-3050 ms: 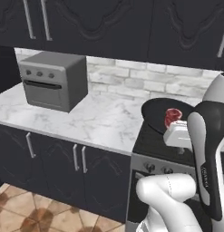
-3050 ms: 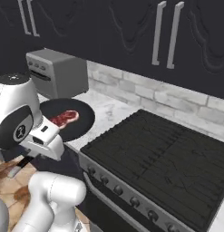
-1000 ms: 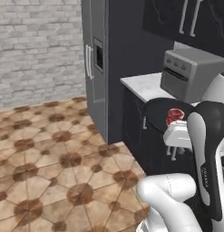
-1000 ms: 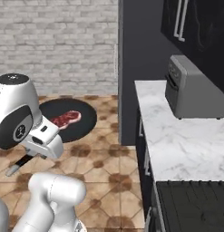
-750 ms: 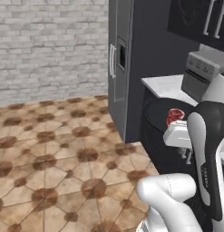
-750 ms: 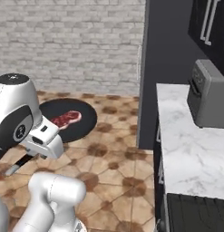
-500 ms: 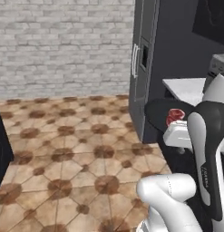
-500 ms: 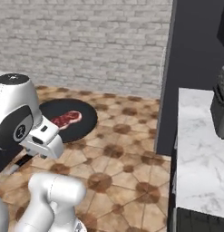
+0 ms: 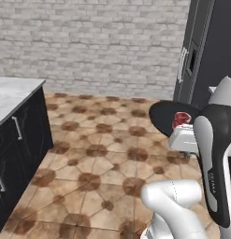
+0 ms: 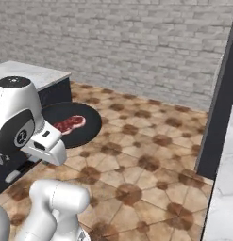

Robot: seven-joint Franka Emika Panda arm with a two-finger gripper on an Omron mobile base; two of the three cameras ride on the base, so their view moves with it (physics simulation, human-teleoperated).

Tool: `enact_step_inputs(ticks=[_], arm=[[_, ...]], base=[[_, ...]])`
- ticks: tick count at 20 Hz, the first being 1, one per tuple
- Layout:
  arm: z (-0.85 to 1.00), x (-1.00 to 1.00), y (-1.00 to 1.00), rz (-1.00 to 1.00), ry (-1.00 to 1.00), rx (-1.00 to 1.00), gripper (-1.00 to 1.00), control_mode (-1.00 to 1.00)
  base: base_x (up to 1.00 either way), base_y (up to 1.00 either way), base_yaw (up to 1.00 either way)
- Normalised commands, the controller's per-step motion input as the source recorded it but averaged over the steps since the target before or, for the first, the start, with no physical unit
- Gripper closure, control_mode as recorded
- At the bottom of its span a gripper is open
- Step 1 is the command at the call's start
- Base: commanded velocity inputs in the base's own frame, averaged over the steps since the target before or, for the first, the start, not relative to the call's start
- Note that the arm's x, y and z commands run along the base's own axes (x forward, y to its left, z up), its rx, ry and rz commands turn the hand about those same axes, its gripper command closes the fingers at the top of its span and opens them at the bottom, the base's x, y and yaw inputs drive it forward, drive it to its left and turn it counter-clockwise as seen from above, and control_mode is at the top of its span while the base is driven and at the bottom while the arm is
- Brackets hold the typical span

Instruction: Pick up the pan with the steak in it and place it on the dining table. Then place the steak on the plate.

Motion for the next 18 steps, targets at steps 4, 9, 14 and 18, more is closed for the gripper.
enact_step_inputs(ticks=[4,9,14,18], arm=[[0.0,0.0,0.0,0.0,0.0,0.0,1.0,1.0],[0.0,0.0,0.0,0.0,0.0,0.0,1.0,1.0],[0.0,0.0,0.0,0.0,0.0,0.0,1.0,1.0],[0.0,0.0,0.0,0.0,0.0,0.0,1.0,1.0]], base=[[-0.1,0.13,0.44],[-0.08,0.01,0.49],[-0.09,0.0,0.5],[-0.06,0.0,0.5]])
